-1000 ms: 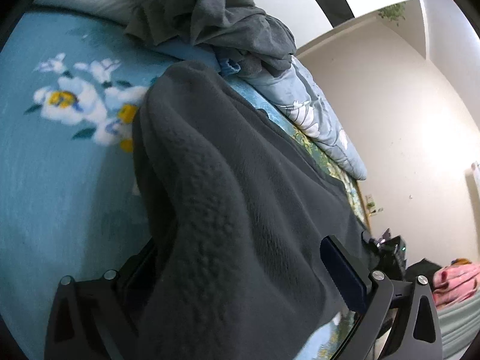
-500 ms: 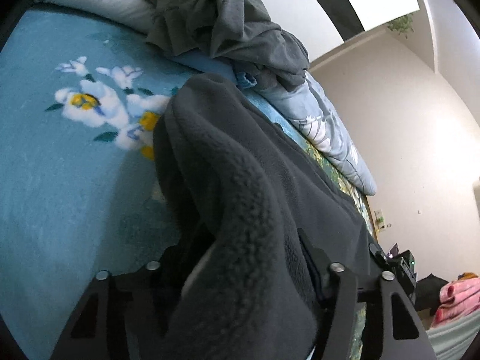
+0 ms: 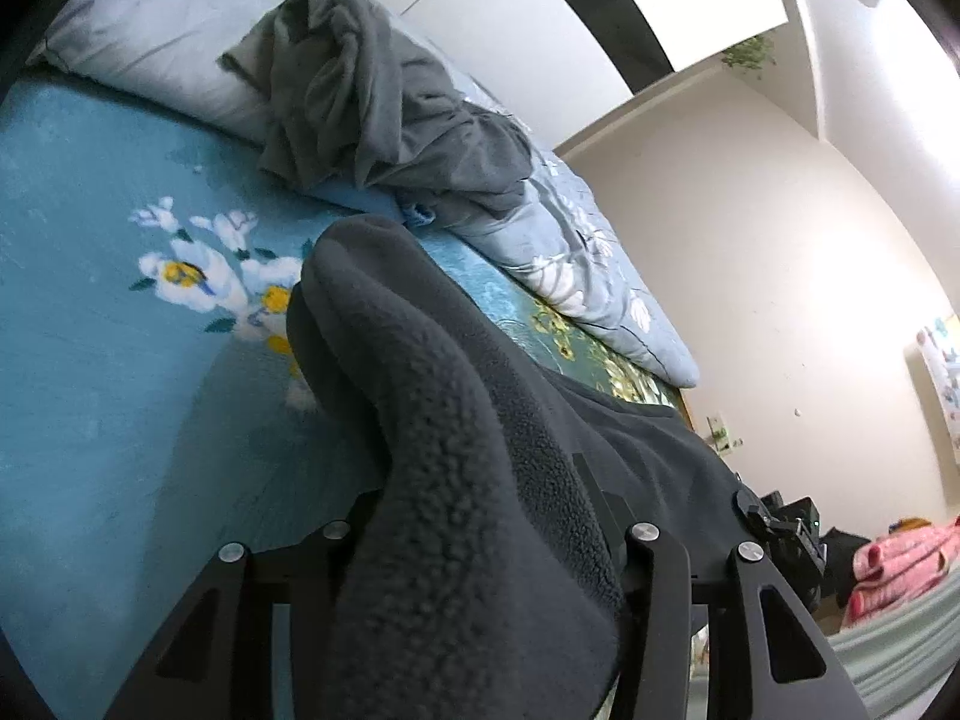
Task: Fold clothes
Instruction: 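Lift the folded jacket with both tools and carry it toward the clothes stack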
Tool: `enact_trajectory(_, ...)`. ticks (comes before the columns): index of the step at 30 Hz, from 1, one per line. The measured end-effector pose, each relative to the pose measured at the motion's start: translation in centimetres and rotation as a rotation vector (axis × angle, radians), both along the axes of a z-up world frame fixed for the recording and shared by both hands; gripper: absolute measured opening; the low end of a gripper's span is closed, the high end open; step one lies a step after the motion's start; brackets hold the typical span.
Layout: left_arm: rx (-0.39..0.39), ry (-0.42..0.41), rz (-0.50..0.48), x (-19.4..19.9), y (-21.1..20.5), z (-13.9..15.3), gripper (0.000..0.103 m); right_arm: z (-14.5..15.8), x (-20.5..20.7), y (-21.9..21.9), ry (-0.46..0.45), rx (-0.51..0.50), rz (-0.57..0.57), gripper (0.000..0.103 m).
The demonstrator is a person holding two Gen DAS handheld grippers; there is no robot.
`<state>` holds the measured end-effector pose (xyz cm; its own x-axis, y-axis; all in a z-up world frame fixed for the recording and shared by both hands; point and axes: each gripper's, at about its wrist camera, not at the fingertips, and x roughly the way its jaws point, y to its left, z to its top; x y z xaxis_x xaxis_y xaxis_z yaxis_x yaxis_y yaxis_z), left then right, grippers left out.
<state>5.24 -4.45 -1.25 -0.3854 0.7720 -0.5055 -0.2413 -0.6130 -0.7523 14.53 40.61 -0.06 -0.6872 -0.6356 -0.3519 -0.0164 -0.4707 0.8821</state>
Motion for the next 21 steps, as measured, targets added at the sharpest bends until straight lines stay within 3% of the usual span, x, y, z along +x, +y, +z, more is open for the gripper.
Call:
enact_trajectory(10, 0.013, 0.036, 0.017, 1.9, -4.8, 2.5, 0.05, 1.5, 2.0, -3.9, 0.015, 0.007, 0.061, 0.042)
enact_trajectory(14, 0.018, 0.087, 0.04, 2.2, -8.0, 6.0, 0.05, 3.9, 1.7, -6.1, 0.055, -0.002, 0.088, 0.042)
enact_trajectory(21, 0.024, 0.239, 0.093, 2.2, -16.7, 16.3, 0.049, 11.0, 0.0, -13.6, 0.18, 0.004, 0.175, 0.042)
